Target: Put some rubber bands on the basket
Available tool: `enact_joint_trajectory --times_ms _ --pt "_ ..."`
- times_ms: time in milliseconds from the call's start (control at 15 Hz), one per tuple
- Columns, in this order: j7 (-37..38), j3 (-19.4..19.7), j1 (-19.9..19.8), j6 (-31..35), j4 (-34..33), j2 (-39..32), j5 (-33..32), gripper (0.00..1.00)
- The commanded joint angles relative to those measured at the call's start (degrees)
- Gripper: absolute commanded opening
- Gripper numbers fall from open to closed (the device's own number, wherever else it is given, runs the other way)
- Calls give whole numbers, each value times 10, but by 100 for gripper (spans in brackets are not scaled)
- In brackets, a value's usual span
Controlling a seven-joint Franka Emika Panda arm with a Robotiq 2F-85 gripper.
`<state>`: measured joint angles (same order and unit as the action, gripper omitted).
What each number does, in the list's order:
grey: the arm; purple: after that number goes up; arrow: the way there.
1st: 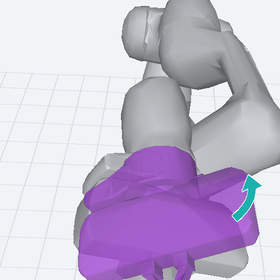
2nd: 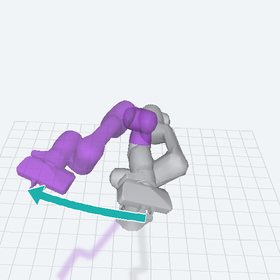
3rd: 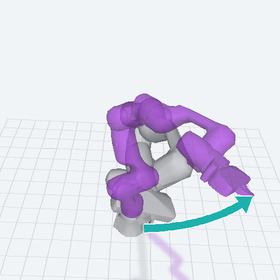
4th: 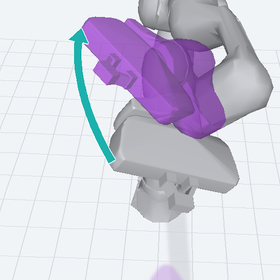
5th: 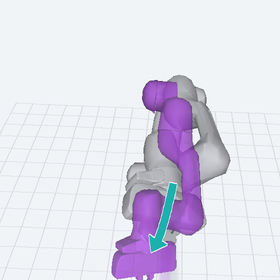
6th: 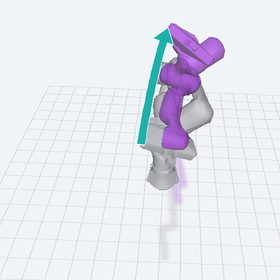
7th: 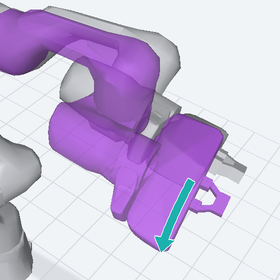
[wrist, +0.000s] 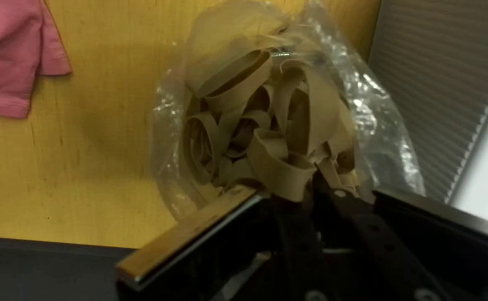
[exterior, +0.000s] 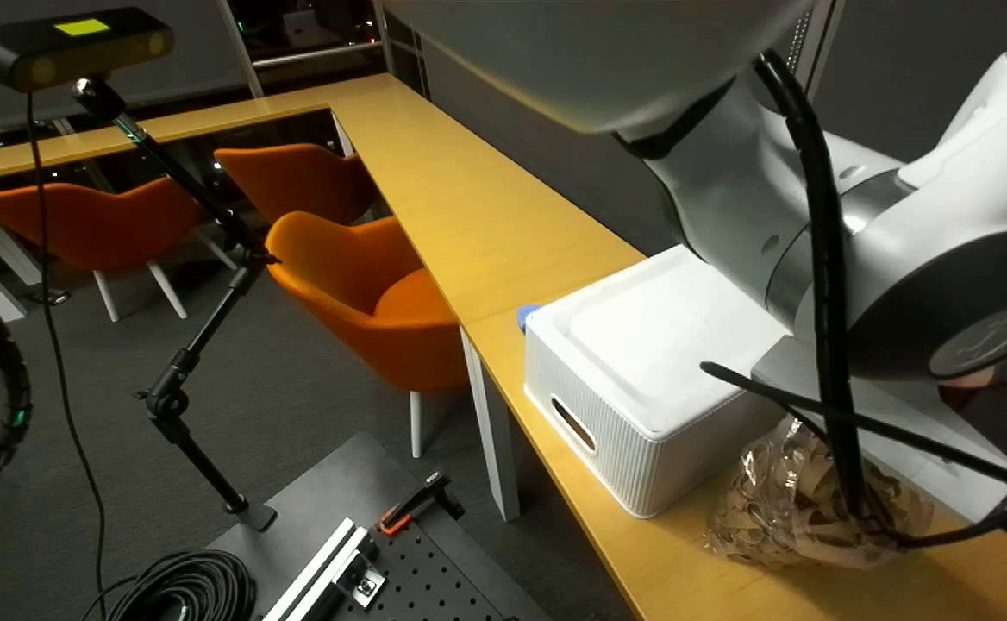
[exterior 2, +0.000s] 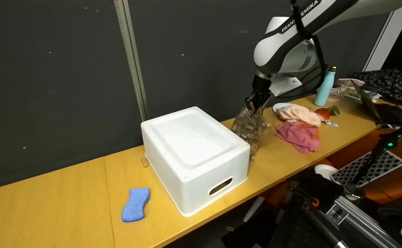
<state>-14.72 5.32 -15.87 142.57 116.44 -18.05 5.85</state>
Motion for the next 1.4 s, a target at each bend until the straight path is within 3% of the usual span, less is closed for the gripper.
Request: enact_joint_trajectory --times_ms 0,733,1333 --pt "34 21 22 -21 21 55 -36 3" --pt "106 8 81 -192 -2 146 -83 3" --pt "25 -27 111 -136 -60 36 -57 3"
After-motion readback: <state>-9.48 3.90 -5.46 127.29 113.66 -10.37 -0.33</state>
